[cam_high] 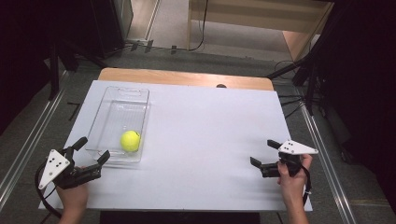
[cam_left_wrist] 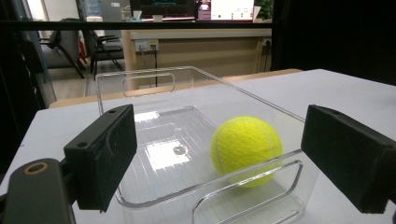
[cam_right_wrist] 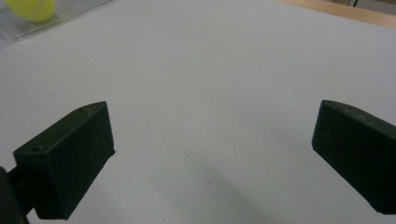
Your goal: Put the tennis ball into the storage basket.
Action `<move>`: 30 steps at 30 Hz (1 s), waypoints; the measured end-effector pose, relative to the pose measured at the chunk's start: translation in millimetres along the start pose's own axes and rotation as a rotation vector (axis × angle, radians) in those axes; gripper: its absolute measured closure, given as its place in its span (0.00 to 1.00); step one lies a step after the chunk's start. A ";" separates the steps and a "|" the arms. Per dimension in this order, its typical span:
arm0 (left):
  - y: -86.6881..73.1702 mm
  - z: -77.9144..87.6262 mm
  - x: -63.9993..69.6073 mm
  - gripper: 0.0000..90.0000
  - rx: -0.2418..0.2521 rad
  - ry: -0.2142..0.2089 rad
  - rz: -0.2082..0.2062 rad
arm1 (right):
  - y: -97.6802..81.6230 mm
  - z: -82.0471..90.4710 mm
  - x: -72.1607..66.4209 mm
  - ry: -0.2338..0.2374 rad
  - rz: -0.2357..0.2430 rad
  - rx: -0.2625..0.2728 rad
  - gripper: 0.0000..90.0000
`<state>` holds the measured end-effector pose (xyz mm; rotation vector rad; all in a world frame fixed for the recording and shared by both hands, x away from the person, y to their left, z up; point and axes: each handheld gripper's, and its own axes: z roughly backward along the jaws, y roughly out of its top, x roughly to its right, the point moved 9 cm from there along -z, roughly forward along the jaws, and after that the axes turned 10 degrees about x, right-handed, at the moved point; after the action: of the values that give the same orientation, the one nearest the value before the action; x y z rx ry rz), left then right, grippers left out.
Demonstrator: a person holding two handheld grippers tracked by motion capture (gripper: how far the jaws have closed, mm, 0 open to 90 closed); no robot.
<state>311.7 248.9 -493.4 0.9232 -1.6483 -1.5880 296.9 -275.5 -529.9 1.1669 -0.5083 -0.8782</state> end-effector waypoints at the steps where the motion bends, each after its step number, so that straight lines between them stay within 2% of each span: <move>1: 0.1 0.0 0.0 0.12 0.002 0.000 0.000 | -1.2 1.7 0.5 -0.002 -0.006 0.006 0.00; 13: 0.0 -0.1 0.0 0.12 0.001 0.000 0.000 | -13.8 14.8 10.6 -0.034 -0.038 0.049 0.00; 26: 0.3 -0.1 0.0 0.12 0.002 -0.001 0.000 | -16.2 26.3 13.9 -0.033 -0.062 0.112 0.00; 30: 0.4 -0.2 0.0 0.12 0.003 -0.003 0.000 | -14.4 32.4 17.9 -0.050 -0.068 0.140 0.00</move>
<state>311.9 248.8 -493.0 0.9232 -1.6534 -1.5884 278.4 -310.5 -534.0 1.2988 -0.5814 -0.9443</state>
